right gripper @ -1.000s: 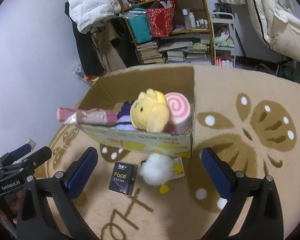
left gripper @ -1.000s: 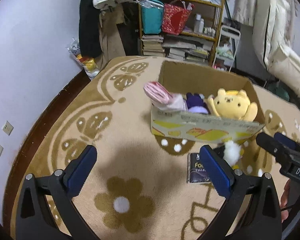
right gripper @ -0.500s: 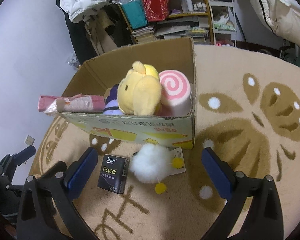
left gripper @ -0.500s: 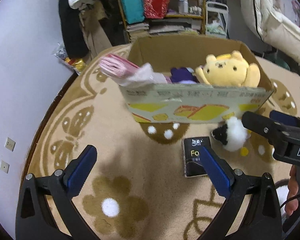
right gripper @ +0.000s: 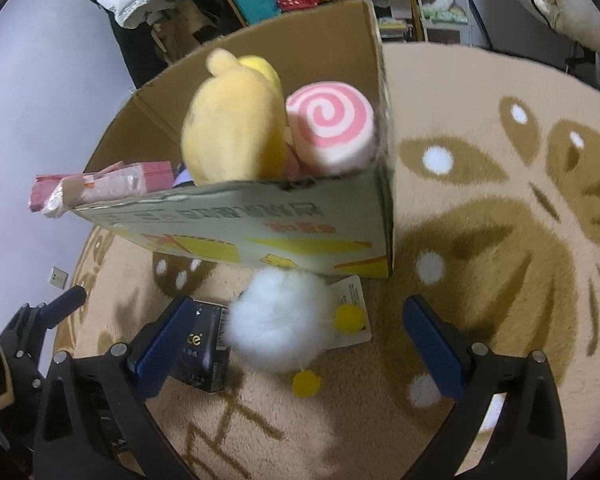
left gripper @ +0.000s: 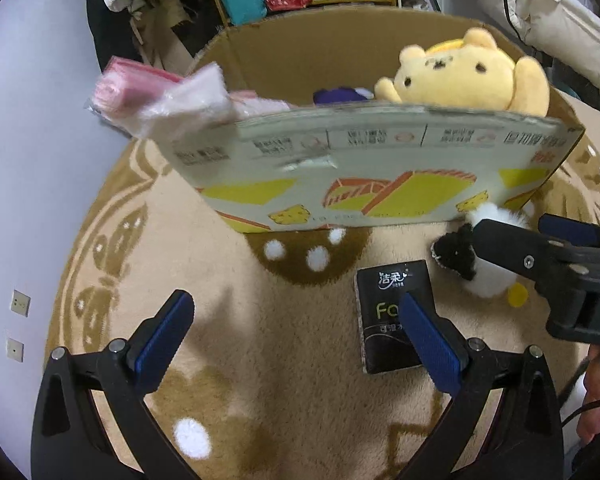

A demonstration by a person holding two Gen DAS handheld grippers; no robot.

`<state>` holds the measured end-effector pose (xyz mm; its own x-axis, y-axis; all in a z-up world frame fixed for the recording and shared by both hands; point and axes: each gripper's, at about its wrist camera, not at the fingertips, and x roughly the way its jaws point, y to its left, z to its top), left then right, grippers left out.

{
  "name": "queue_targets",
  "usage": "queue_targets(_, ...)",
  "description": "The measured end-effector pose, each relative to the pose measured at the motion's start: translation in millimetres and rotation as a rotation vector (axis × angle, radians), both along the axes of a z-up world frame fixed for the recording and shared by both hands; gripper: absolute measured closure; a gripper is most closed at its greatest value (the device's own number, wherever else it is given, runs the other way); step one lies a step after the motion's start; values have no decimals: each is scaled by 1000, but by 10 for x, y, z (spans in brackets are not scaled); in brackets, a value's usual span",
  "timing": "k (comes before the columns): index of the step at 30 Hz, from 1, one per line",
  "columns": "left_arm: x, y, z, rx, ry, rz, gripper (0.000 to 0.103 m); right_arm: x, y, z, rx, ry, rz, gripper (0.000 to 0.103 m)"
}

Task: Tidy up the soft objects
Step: 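Lower left tool to black Face tissue pack while right tool reaches white pom-pom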

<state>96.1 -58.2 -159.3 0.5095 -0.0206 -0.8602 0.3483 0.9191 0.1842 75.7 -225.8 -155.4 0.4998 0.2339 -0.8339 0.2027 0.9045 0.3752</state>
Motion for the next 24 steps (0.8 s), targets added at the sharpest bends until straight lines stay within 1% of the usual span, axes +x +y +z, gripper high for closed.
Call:
queue_targets(2, 19, -19, -70, -6, 20, -5, 2, 27, 5, -41, 8, 7, 9, 0)
queue_targets(6, 29, -75, -149, -3, 13, -33, 2, 78, 33, -100, 17, 15, 19, 0)
queue_targets(9, 36, -100, -158, -40, -4, -35, 2, 116, 52, -146, 20, 23, 26, 0)
queue_targets(15, 98, -133, -240, -64, 13, -44, 2, 143, 45, -177, 23, 21, 26, 0)
queue_targets(19, 146, -108, -291, -90, 46, -38, 2, 144, 50, -186, 12, 25, 19, 0)
queue_targets(21, 158, -106, -341, -88, 64, -52, 2, 139, 76, -184, -8, 29, 29, 1)
queue_targets(23, 145, -131, -389, -57, 62, -67, 2, 136, 96, -181, -16, 32, 37, 3)
queue_targets(24, 136, -148, -413, -42, 58, -71, 2, 135, 105, -179, -17, 33, 38, 7)
